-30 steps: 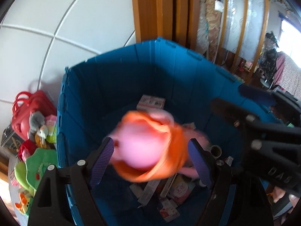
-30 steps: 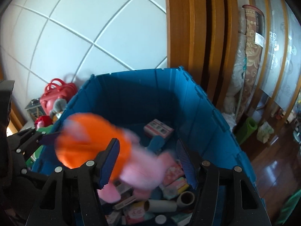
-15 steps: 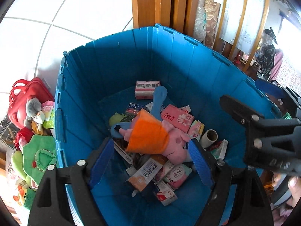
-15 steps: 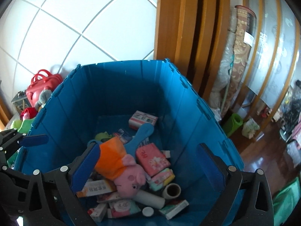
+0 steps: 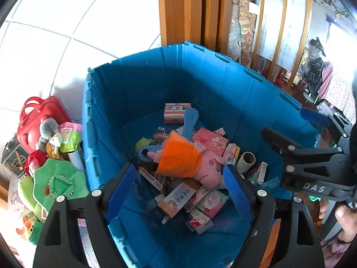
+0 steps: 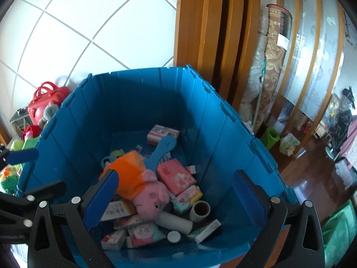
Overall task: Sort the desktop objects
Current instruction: 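Move both open tools back to the blue-shirted pig plush on the bed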
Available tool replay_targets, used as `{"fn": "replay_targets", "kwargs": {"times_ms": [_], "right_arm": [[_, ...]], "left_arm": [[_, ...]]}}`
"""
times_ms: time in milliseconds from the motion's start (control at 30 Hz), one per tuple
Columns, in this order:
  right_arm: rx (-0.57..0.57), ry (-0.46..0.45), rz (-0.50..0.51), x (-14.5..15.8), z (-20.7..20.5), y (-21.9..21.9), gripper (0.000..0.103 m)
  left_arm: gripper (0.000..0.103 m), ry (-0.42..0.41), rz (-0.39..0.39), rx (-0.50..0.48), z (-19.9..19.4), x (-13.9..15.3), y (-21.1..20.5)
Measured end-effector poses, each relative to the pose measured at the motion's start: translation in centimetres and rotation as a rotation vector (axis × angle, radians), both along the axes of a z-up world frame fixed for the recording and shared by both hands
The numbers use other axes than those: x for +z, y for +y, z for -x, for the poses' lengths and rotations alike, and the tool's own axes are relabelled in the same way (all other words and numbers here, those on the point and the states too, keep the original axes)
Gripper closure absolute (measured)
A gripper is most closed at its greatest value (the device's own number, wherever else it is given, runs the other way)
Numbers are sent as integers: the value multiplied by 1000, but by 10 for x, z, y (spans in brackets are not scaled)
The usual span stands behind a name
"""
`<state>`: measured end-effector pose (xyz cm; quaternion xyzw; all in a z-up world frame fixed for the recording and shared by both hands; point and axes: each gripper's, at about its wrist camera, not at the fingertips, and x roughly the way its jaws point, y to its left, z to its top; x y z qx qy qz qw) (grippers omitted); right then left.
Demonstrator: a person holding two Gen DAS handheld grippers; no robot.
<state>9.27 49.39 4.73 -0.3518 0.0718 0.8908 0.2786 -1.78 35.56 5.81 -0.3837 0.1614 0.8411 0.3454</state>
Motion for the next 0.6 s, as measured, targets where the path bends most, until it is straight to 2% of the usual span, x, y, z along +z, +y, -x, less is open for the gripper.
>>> {"fn": "replay_targets", "kwargs": {"times_ms": [100,300,433,500,600], "right_arm": [[8,-5,-8,-1,0,-10,0],[55,46,-26,9,0,-45,0],[121,118,-23,17,7,-82,0],[156,158,-22,21,10,-97,0],[212,223,-24,28,19,-126,0]], "left_arm": [[22,24,-25,19,-4,6,-16],[22,99,-69,74,-12,20,-59],[22,136,-132,127,-15,25,-101],[22,179,-146,152,-16,26,-124],[22,203,-160,197,-11,23,-159]]}}
